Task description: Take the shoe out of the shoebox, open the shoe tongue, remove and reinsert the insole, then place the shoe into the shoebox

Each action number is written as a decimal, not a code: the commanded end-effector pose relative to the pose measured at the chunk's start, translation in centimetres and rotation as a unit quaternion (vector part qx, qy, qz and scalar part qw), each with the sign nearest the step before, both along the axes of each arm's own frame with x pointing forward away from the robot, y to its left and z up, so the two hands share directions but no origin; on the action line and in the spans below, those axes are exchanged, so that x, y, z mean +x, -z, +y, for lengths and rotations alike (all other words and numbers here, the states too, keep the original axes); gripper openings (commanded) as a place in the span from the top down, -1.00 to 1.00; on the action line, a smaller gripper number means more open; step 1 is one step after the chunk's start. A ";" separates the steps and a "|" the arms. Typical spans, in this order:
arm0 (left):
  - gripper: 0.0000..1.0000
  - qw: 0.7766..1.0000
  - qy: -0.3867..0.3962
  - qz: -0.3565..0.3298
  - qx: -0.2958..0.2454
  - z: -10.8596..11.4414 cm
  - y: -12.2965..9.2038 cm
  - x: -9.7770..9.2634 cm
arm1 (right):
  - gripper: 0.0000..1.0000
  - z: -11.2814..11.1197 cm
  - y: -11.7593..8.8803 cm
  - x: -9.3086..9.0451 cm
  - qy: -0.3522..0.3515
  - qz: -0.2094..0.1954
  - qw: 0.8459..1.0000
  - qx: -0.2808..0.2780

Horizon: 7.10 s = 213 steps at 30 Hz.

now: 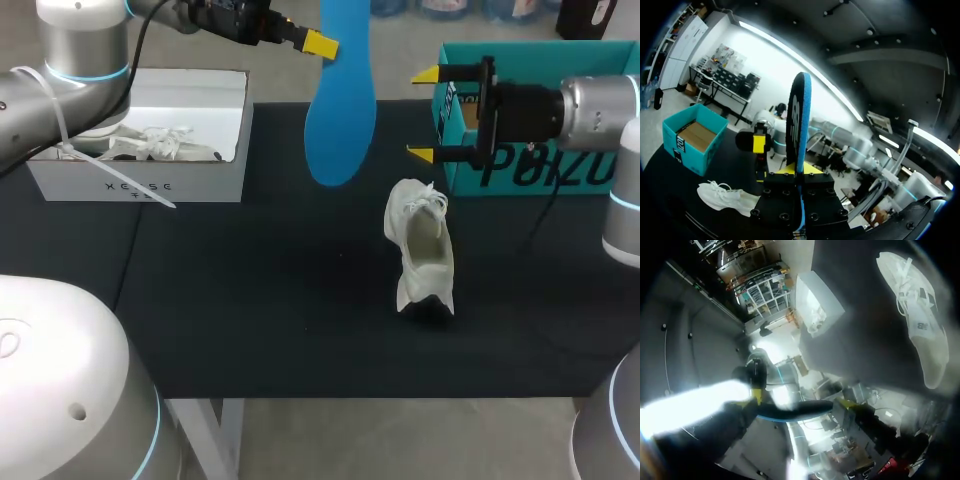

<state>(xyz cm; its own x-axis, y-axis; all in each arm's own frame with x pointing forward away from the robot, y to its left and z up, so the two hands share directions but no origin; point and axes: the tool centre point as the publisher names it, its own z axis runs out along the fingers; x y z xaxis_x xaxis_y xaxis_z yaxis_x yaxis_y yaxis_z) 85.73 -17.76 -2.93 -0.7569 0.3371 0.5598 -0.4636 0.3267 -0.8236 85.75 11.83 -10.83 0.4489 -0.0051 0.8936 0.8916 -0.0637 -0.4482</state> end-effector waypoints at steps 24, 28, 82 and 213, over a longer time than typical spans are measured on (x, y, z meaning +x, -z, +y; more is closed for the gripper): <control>1.00 0.994 0.011 -0.108 -0.024 0.5 0.1 -1.9 | -1.00 0.1 0.0 0.1 0.000 0.000 1.000 -0.001; 1.00 0.964 0.025 -0.255 -0.074 2.0 1.3 -5.8 | -1.00 0.1 0.0 0.1 0.000 0.000 1.000 -0.001; 1.00 0.663 0.061 -0.721 -0.193 -1.7 -3.7 -7.5 | -1.00 0.1 0.0 0.1 0.000 0.000 1.000 -0.001; -1.00 0.540 0.481 -0.680 -0.120 -3.5 -0.1 -3.9 | 1.00 -0.1 1.3 -0.7 -0.038 -0.030 0.997 -0.063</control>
<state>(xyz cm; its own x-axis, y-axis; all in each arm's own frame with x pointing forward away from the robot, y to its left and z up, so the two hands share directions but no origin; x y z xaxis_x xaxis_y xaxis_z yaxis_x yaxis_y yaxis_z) 81.78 -21.12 -2.93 0.1713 0.8749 -0.4529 0.9134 -0.3133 -0.2598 85.12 12.03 -11.77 0.3890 0.1325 0.9117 0.9212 -0.0519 -0.3855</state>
